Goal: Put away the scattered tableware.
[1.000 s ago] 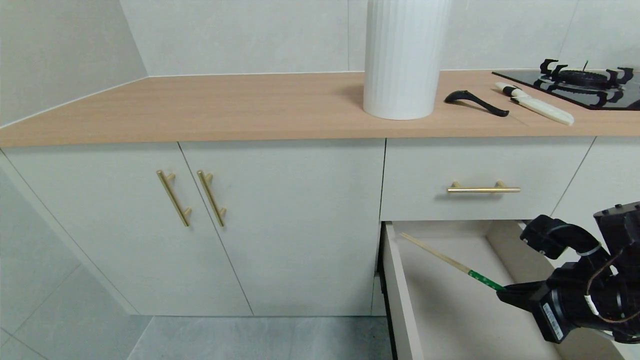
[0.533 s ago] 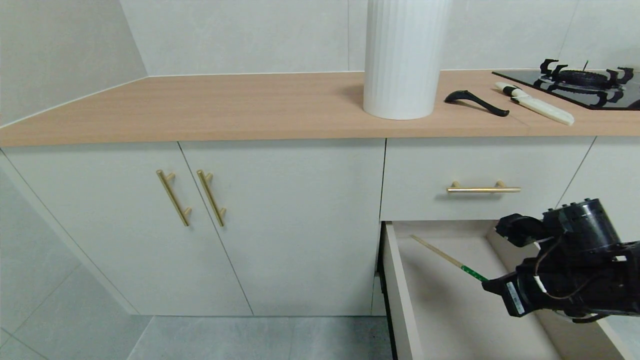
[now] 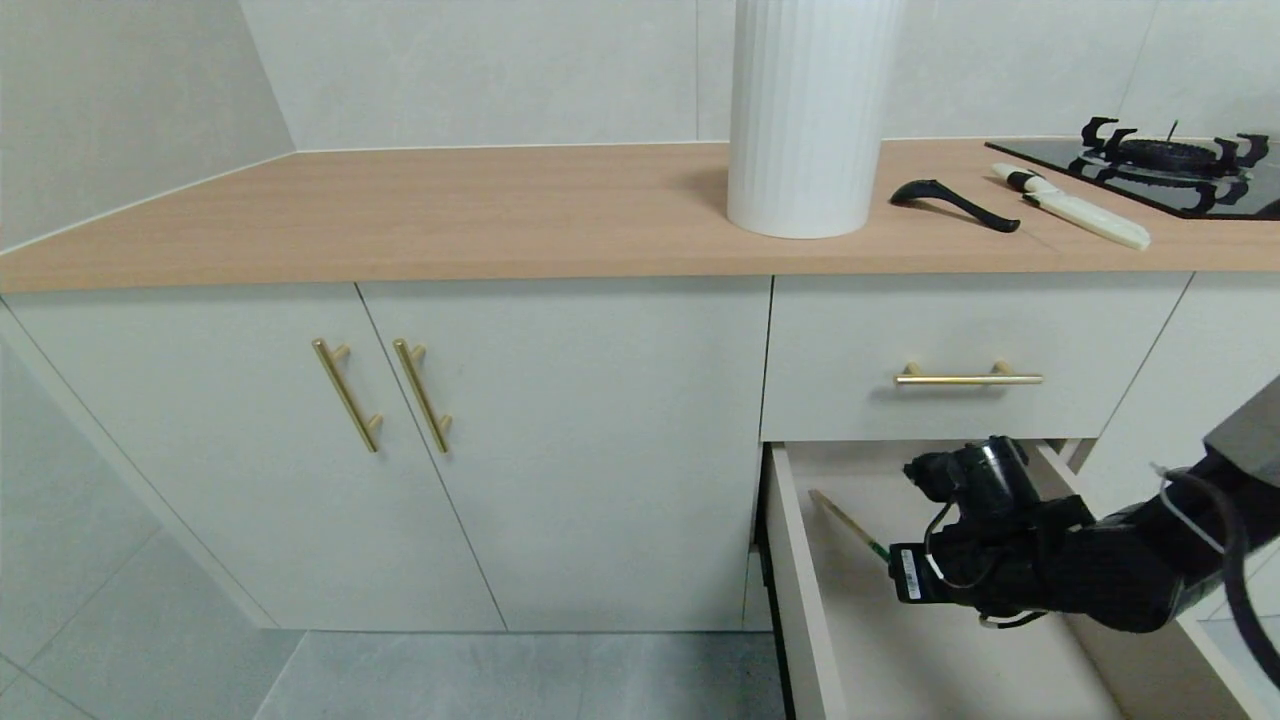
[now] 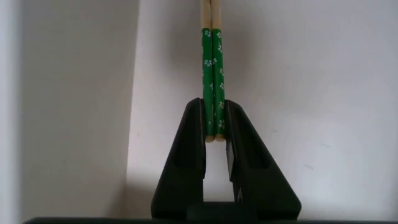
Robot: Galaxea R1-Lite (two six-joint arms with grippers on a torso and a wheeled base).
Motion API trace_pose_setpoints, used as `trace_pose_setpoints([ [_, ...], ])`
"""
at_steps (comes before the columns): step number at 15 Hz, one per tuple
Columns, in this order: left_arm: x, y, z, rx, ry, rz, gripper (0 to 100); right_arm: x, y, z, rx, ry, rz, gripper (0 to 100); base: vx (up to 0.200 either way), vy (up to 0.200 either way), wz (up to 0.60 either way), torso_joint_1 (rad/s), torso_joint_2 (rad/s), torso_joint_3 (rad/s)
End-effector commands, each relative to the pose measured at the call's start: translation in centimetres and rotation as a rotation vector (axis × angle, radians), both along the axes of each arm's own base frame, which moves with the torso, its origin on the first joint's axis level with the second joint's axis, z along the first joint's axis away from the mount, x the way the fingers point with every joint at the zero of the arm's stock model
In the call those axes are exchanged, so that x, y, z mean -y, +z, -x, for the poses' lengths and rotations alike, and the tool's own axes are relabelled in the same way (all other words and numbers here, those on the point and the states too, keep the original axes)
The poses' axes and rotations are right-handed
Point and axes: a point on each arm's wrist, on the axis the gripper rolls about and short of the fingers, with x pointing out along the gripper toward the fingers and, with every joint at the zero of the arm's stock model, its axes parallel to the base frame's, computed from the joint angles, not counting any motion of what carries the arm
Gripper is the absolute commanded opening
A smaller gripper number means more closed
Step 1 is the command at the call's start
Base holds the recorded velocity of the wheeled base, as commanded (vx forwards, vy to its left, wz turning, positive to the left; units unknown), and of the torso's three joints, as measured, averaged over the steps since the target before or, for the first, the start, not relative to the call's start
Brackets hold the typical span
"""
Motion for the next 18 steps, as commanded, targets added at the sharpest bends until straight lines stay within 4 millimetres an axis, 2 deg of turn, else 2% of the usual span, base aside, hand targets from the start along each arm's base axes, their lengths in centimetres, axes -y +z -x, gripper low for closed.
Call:
trace_pose_setpoints([
  [1, 0.0, 0.0, 0.0, -0.001, 0.0, -0.001, 100, -0.6, -4.7, -0.1, -0.118, 0.002, 0.068, 0, 0.0, 0.0, 0.0, 0.0, 0.0, 0.0],
  [6, 0.0, 0.0, 0.0, -0.001, 0.0, 0.0, 100, -0.9, -9.0, -0.2, -0.18, 0.003, 0.12, 0, 0.0, 0.0, 0.0, 0.0, 0.0, 0.0],
  [12, 0.0, 0.0, 0.0, -0.001, 0.0, -0.001, 100, -0.8, -9.2, -0.2, -0.179, 0.0, 0.123, 0, 0.0, 0.0, 0.0, 0.0, 0.0, 0.0],
  [13, 0.0, 0.0, 0.0, -0.001, 0.0, 0.0, 100, -0.8, -9.2, -0.2, -0.18, 0.0, 0.124, 100, 0.0, 0.0, 0.0, 0.0, 0.0, 0.0],
  [18, 0.0, 0.0, 0.0, -0.001, 0.0, 0.0, 100, -0.8, -9.1, -0.2, -0.178, -0.001, 0.122, 100, 0.0, 0.0, 0.0, 0.0, 0.0, 0.0],
])
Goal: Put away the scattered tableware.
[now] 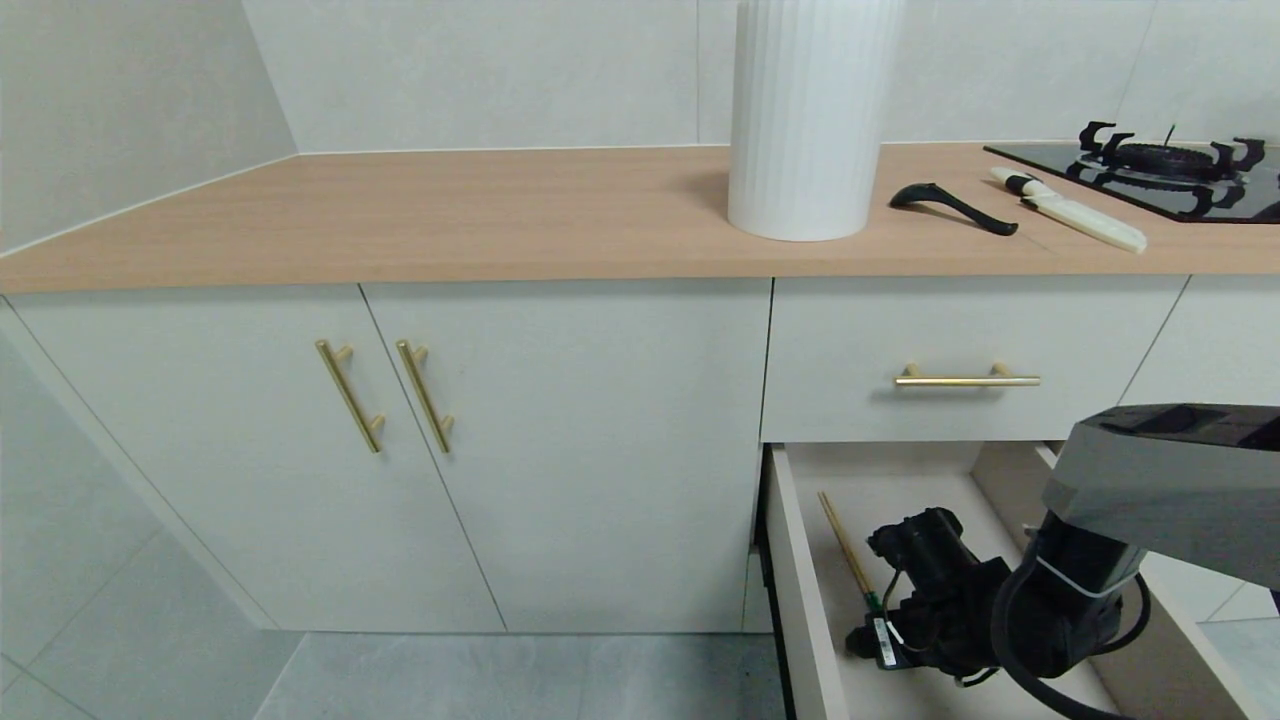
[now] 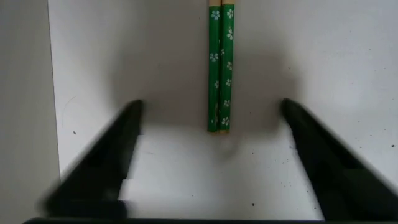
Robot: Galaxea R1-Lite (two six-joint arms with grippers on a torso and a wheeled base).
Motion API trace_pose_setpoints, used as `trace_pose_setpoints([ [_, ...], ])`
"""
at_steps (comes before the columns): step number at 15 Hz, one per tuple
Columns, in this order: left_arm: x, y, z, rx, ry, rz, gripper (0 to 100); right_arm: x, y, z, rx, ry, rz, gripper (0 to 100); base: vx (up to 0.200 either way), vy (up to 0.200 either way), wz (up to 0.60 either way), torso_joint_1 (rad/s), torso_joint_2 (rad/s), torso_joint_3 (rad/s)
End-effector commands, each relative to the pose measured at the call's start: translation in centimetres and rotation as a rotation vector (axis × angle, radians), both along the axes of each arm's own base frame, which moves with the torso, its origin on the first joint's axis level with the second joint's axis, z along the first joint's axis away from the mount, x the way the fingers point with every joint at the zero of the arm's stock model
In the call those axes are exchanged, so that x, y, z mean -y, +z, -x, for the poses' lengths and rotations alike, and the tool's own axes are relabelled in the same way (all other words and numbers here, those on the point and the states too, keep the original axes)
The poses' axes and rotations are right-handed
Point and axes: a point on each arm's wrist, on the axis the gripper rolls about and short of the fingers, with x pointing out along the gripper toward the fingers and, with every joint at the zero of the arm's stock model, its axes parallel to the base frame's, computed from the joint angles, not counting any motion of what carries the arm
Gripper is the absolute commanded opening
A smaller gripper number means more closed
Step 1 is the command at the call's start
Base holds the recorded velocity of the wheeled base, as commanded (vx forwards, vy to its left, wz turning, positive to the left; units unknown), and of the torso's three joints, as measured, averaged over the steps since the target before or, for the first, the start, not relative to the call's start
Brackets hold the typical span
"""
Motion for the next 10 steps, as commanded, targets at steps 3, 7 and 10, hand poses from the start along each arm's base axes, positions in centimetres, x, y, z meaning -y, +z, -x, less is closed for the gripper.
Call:
trace_pose_setpoints([
  [3, 0.0, 0.0, 0.0, 0.0, 0.0, 0.0, 100, 0.0, 0.2, 0.0, 0.005, -0.001, -0.005, 100, 0.0, 0.0, 0.0, 0.0, 0.0, 0.0],
  [7, 0.0, 0.0, 0.0, 0.0, 0.0, 0.0, 100, 0.3, 7.4, 0.7, 0.193, -0.008, -0.069, 100, 0.0, 0.0, 0.0, 0.0, 0.0, 0.0],
  [10, 0.0, 0.0, 0.0, 0.0, 0.0, 0.0, 100, 1.5, 13.9, 2.2, 0.392, -0.023, -0.1, 100, 0.0, 0.0, 0.0, 0.0, 0.0, 0.0],
])
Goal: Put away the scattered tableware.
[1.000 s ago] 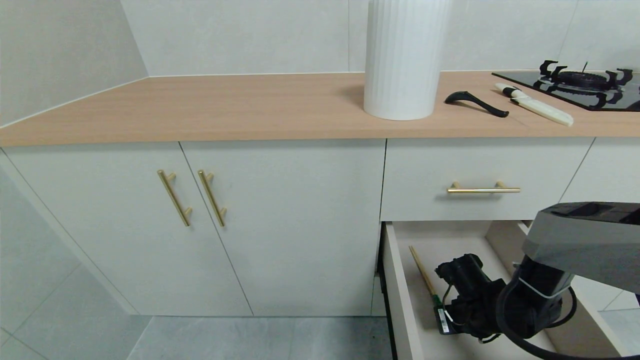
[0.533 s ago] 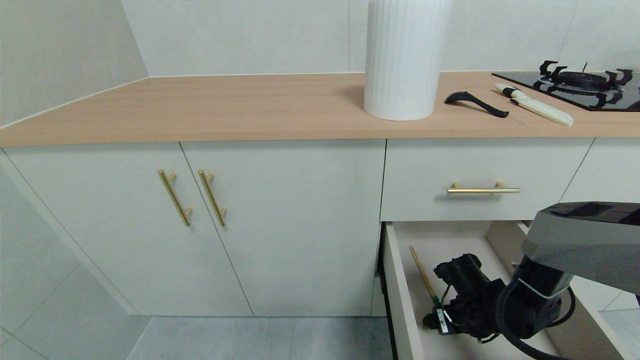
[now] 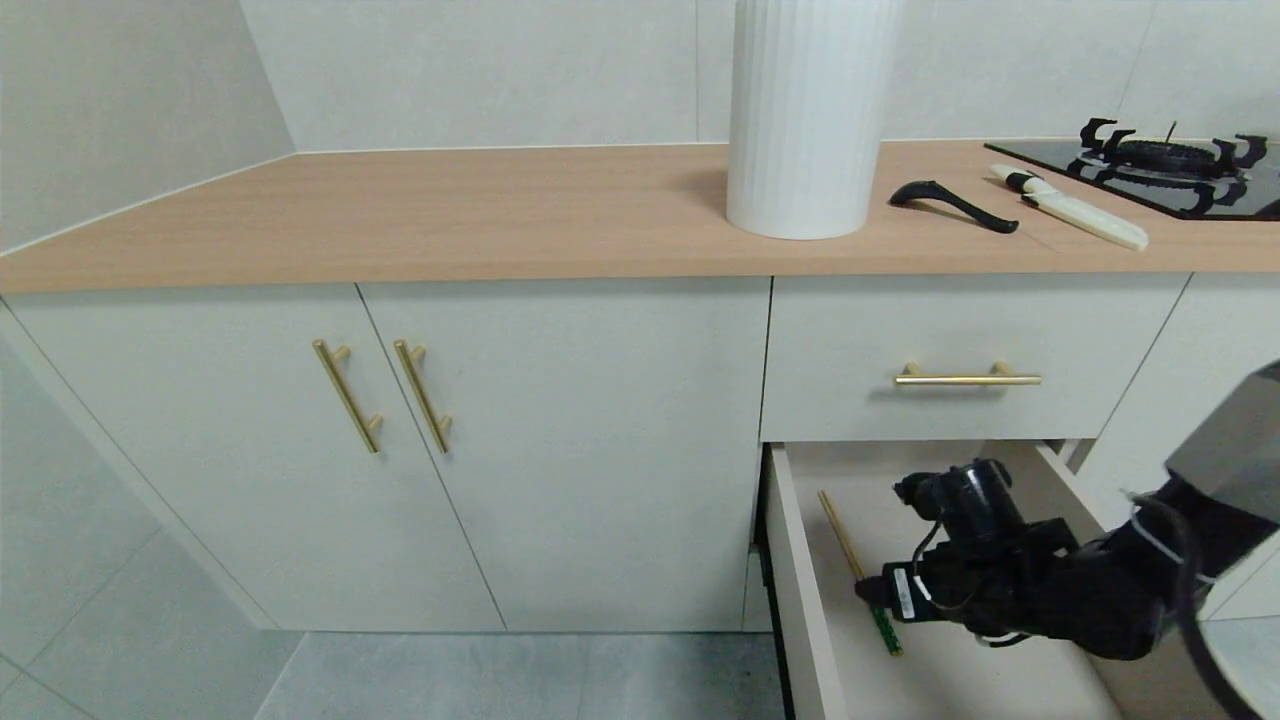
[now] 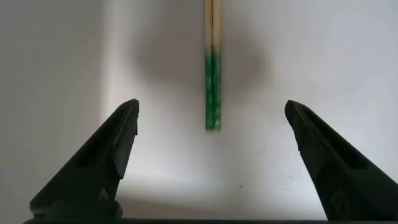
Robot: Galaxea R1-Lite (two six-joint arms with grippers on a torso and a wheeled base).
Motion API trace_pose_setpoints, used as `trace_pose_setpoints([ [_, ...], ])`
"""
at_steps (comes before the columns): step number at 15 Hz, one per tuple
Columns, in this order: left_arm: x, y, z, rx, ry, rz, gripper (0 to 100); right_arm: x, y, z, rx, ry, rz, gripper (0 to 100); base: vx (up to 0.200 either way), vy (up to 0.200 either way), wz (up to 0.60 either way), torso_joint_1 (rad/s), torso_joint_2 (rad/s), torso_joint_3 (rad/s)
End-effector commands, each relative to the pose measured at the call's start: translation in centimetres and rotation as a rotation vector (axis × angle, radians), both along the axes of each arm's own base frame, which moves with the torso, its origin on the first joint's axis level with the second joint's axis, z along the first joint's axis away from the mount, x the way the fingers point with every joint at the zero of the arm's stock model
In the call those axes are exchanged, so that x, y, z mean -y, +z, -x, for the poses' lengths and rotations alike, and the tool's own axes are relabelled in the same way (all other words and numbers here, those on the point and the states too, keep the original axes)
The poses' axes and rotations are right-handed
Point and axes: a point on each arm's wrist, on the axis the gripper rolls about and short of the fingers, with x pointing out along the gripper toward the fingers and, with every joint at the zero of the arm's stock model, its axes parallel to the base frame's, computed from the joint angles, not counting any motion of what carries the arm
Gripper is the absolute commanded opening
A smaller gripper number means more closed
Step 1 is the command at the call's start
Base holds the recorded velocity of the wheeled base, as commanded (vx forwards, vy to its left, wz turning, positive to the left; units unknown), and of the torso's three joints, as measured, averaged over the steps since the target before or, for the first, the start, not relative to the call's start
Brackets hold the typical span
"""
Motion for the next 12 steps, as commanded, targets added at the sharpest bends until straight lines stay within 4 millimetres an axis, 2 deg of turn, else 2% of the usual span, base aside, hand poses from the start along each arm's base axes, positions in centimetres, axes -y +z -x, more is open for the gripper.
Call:
trace_pose_setpoints([
  [1, 0.0, 0.0, 0.0, 0.0, 0.0, 0.0, 100, 1.6, 7.6, 2.0, 0.238, -0.013, -0.042, 100, 0.0, 0.0, 0.0, 0.0, 0.0, 0.0],
  [4, 0.0, 0.0, 0.0, 0.0, 0.0, -0.001, 100, 3.6, 11.8, 4.1, 0.387, -0.006, -0.02, 100, 0.0, 0.0, 0.0, 0.0, 0.0, 0.0],
  [6, 0.0, 0.0, 0.0, 0.0, 0.0, -0.001, 100, 4.1, 13.0, 4.8, 0.434, -0.003, -0.014, 100, 0.0, 0.0, 0.0, 0.0, 0.0, 0.0],
  [7, 0.0, 0.0, 0.0, 0.0, 0.0, 0.0, 100, 4.5, 14.3, 6.0, 0.49, 0.011, -0.004, 100, 0.0, 0.0, 0.0, 0.0, 0.0, 0.0],
  [12, 0.0, 0.0, 0.0, 0.0, 0.0, 0.0, 100, 5.1, 16.4, 7.4, 0.574, 0.018, -0.001, 100, 0.0, 0.0, 0.0, 0.0, 0.0, 0.0],
])
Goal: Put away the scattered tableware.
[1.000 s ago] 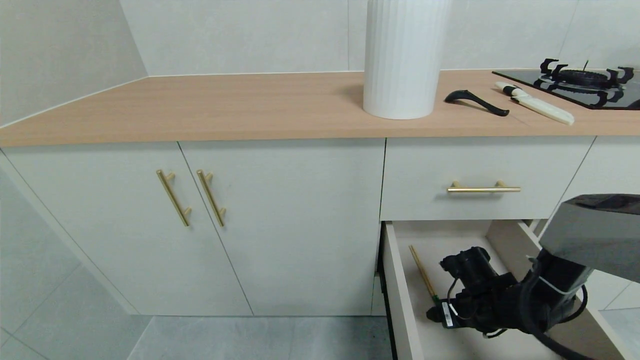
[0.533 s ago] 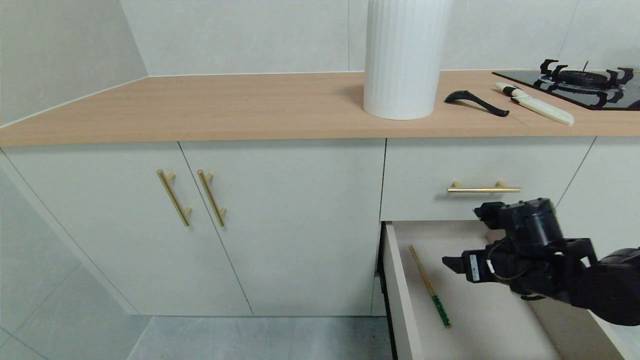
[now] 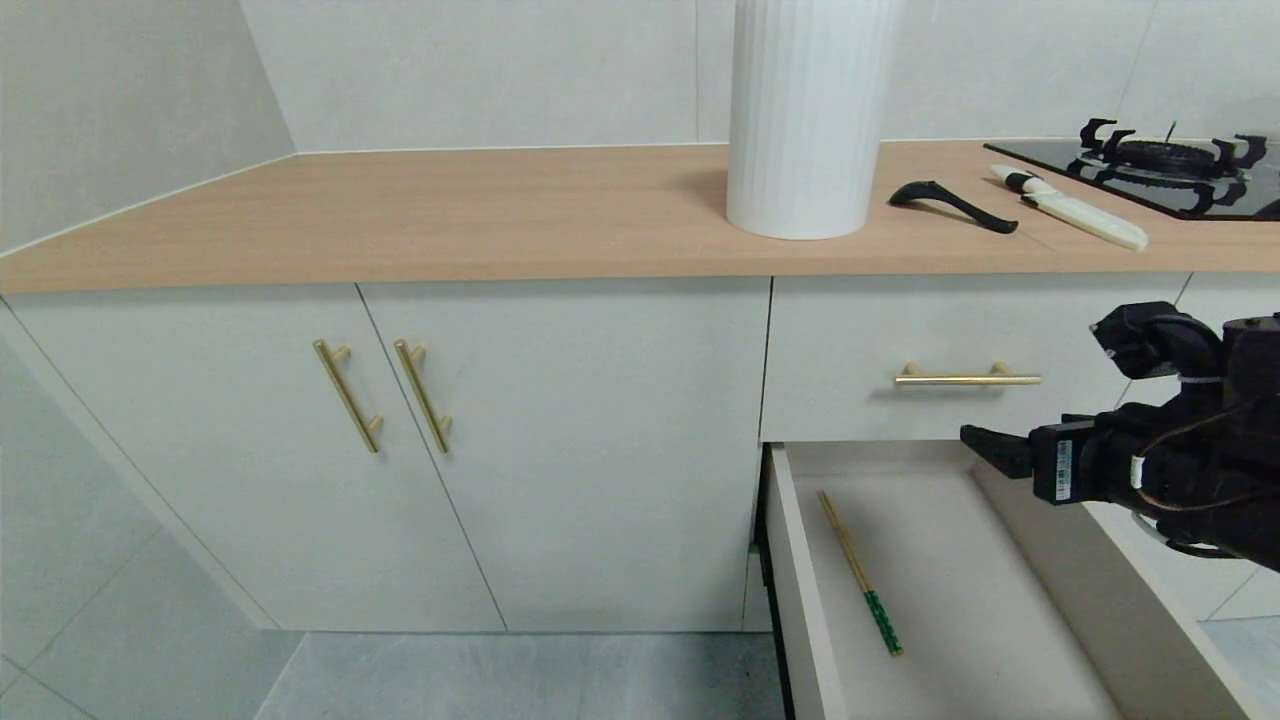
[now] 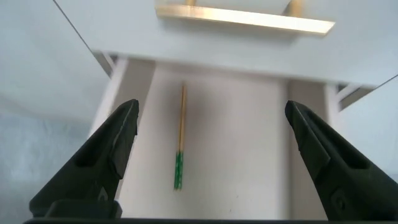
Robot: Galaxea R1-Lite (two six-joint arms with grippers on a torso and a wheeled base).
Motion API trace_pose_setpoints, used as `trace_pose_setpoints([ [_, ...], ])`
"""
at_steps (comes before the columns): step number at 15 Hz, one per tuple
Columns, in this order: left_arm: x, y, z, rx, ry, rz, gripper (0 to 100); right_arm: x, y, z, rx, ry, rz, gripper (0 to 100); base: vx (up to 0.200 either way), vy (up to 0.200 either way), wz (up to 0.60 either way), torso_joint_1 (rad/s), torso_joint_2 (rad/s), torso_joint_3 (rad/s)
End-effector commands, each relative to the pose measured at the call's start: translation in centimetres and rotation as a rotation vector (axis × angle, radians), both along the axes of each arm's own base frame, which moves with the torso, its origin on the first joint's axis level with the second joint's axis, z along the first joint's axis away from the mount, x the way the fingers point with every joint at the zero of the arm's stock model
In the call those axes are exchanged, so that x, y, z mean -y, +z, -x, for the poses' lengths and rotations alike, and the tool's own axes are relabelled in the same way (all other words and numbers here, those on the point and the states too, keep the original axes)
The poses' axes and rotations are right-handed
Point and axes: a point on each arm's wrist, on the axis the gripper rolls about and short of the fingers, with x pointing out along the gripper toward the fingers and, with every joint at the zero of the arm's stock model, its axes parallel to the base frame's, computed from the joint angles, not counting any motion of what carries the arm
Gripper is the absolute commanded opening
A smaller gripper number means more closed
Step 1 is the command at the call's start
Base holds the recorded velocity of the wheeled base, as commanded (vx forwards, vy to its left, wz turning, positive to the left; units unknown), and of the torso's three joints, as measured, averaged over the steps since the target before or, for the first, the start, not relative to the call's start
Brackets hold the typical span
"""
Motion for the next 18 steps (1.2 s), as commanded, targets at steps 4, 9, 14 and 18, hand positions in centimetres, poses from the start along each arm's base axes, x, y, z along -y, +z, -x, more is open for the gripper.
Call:
trace_pose_setpoints([
  [4, 0.0, 0.0, 0.0, 0.0, 0.0, 0.0, 100, 0.56, 1.53, 1.17, 0.066, 0.0, 0.001, 100, 0.0, 0.0, 0.0, 0.0, 0.0, 0.0],
  [9, 0.0, 0.0, 0.0, 0.0, 0.0, 0.0, 100, 0.56, 1.45, 1.16, 0.063, 0.001, 0.003, 100, 0.0, 0.0, 0.0, 0.007, -0.03, -0.019],
  [14, 0.0, 0.0, 0.0, 0.0, 0.0, -0.001, 100, 0.56, 1.47, 1.15, 0.065, 0.001, 0.003, 100, 0.0, 0.0, 0.0, 0.102, -0.32, -0.278],
  [18, 0.0, 0.0, 0.0, 0.0, 0.0, 0.0, 100, 0.56, 1.47, 1.15, 0.065, 0.001, 0.003, 100, 0.0, 0.0, 0.0, 0.162, -0.5, -0.29],
])
